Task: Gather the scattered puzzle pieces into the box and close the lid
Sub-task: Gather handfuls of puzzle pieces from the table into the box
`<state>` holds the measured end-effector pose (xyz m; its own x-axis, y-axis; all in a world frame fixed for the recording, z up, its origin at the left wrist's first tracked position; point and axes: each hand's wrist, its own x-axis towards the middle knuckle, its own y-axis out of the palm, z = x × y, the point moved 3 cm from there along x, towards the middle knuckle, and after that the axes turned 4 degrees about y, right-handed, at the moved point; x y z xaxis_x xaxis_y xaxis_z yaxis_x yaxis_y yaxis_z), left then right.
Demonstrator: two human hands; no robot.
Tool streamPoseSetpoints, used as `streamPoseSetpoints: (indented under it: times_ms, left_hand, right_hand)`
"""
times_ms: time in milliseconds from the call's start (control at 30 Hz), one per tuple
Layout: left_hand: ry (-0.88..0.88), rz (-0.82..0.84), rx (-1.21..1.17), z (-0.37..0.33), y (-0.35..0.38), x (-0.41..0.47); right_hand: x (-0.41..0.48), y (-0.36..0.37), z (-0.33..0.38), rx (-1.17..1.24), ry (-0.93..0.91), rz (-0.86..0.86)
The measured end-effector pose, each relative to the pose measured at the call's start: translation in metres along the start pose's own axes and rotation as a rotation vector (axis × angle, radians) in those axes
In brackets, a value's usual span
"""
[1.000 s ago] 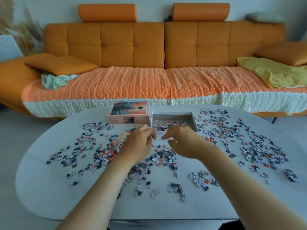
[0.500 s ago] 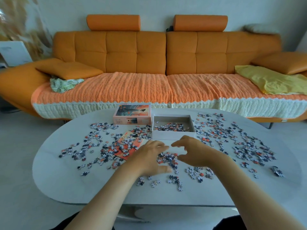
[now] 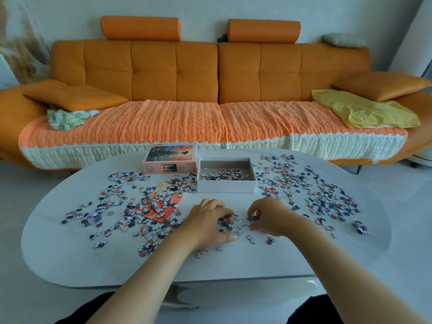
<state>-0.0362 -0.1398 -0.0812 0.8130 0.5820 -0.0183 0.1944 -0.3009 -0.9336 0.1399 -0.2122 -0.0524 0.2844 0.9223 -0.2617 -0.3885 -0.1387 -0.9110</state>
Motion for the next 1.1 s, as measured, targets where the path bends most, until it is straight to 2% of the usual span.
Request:
streamPoseSetpoints:
  times_ms: [67,133,267,333,433,500,600,700,833,933,1100]
  left_hand:
    - [-0.008,-0.070,-0.019,0.003,-0.001,0.003]
    - [-0.045,-0.074,-0.001,0.008,0.001,0.005]
    - [-0.078,0.103,0.086,0.011,0.002,0.006]
    - [-0.034,0.104,0.097,0.010,0.003,0.006]
    - [-0.009,0.036,0.017,0.011,0.002,0.010]
    - [0.027,-0.014,-0.005,0.010,0.001,0.012]
    - [0.048,-0.058,-0.083,0.007,-0.002,0.012]
    - [0.024,-0.026,-0.162,0.007,-0.009,0.006]
    - [-0.024,0.063,-0.063,0.019,-0.017,-0.006]
    - [-0.091,0.113,-0.012,0.033,-0.016,-0.016]
    - [-0.059,0.046,-0.041,0.030,-0.015,-0.014]
  right_hand:
    - [0.003,0.003,0.010,0.040,-0.035,-0.044]
    - [0.006,0.007,0.019,0.076,-0.085,-0.065]
    - [0.006,-0.004,0.024,0.072,-0.135,-0.063]
    - [0.002,-0.013,0.015,0.008,-0.075,0.006]
    - [-0.008,-0.016,-0.005,-0.058,0.080,0.230]
    - [-0.012,-0.012,-0.010,-0.033,0.109,0.307]
    - [-0.006,-0.008,-0.004,0.093,0.049,0.239]
    - [0.003,-0.003,0.011,0.124,-0.016,0.103]
    - [0.013,0.005,0.028,0.167,-0.053,-0.015]
    - [0.017,0.003,0.031,0.092,-0.080,-0.010]
    - [0.019,0.008,0.030,-0.055,-0.019,0.111]
